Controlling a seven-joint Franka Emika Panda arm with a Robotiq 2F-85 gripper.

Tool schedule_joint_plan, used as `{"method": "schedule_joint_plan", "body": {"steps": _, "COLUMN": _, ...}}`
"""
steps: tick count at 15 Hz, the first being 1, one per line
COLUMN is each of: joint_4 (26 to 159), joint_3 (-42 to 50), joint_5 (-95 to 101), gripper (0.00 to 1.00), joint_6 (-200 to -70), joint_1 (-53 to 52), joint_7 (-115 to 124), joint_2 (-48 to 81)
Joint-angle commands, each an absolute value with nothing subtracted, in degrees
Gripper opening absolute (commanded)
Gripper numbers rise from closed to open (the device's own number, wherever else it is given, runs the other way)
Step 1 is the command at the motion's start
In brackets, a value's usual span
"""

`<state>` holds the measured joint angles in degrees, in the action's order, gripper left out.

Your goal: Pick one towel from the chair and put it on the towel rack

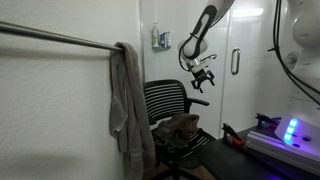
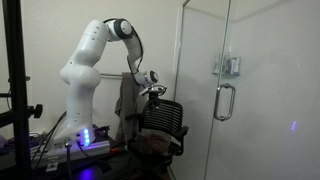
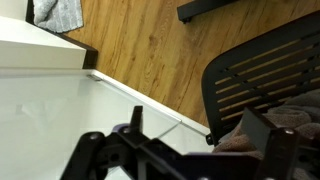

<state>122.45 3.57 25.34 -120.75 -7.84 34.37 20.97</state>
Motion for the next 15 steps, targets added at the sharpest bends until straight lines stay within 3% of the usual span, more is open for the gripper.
{"method": "schedule_joint_plan", "body": {"steps": 1, "joint_4": 119.6, "joint_3": 4.2, "joint_5": 18.7, "gripper": 1.0, "joint_6": -124.4, "joint_1": -5.2, "joint_7": 35.2, "joint_2": 27.4}}
{"method": "schedule_joint_plan", "body": {"steps": 9, "joint_4": 111.3, "joint_3": 11.6, "joint_5": 23.6, "gripper": 1.0, "joint_6": -128.8, "joint_1": -14.0, "joint_7": 55.9, "joint_2": 42.0}}
{"method": "schedule_joint_plan", "body": {"steps": 15, "joint_4": 107.4, "joint_3": 10.0, "joint_5": 22.9, "gripper": 1.0, "joint_6": -126.0, "joint_1": -15.1, "joint_7": 57.0, "joint_2": 45.2}}
